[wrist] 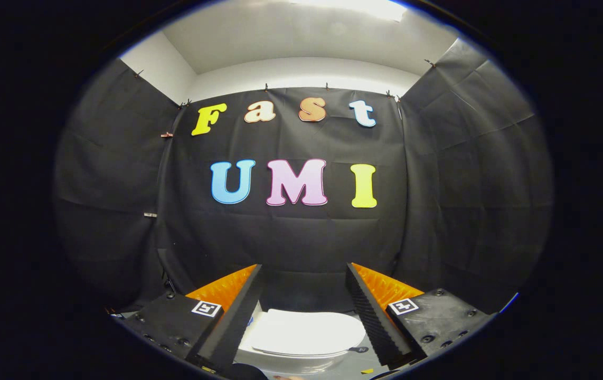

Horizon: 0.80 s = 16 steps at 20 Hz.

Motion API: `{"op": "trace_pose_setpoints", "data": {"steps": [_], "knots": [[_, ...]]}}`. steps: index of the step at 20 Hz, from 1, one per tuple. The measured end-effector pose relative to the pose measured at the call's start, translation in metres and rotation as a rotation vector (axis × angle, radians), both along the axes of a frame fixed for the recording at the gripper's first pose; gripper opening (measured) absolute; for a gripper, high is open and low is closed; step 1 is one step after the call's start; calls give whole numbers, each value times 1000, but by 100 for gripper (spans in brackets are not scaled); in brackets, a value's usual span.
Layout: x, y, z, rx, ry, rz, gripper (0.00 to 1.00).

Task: Open the toilet lid.

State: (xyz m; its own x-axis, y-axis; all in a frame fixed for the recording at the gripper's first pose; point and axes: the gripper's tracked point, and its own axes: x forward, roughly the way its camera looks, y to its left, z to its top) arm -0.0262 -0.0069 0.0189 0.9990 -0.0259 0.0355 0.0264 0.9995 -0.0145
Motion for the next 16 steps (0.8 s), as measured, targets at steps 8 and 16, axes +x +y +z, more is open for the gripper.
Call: {"op": "trace_pose_setpoints", "data": {"steps": [8,16], "knots": [[1,-3,0,-1,6,-4,99],[13,-29,-16,39,36,-41,99]]}}
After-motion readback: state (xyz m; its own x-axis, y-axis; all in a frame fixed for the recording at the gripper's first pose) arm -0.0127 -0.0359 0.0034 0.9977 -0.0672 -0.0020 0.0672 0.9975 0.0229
